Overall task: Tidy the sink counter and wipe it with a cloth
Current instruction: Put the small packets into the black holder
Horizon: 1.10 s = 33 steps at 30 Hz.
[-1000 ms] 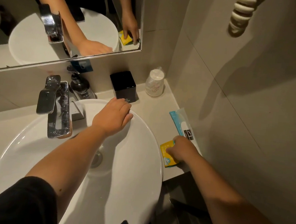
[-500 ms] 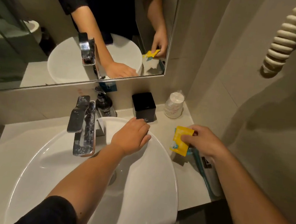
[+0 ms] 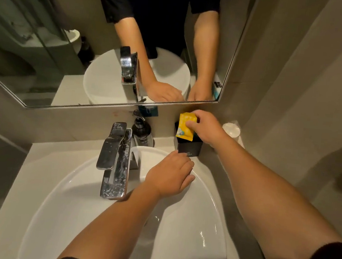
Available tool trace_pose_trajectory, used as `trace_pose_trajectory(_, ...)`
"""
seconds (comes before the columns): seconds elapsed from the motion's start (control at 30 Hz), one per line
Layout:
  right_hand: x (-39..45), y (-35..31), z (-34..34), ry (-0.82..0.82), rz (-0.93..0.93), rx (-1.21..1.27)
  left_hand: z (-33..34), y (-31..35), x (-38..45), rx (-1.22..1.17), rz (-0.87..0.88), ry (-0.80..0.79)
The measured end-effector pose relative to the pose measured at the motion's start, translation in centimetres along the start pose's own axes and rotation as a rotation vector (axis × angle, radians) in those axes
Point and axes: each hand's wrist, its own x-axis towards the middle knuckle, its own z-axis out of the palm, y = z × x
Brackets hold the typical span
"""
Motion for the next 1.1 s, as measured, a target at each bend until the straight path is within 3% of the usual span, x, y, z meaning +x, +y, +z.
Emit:
trace_pose_trajectory(0.17, 0.9, 0.8, 1.1, -0.042, 0.001, -0.215, 0.2, -0.1, 0.0, -0.01, 0.003, 0.003)
trace_pose_trajectory(0.4, 1.9, 1.3, -0.2, -0.002, 0.015, -0.145, 0.1, 0.0, -0.1, 0.01, -0.007, 0.003)
trace_pose_trajectory(0.63, 2.0, 1.6, 1.0, -0.01, 0.028, -0.317, 0.0, 0.2, 0.0, 0.016, -0.012, -0.003)
trace_pose_trajectory(0.9, 1.3, 2.8, 2.4, 0.229, 0.021, -0.391, -0.1, 0.3, -0.1, 0.018, -0.021, -0.003)
trace_pose_trajectory(1.1, 1.1, 3.1, 2.2, 0.295, -0.139, -0.446, -0.1, 0.3, -0.1, 0.017, -0.021, 0.006)
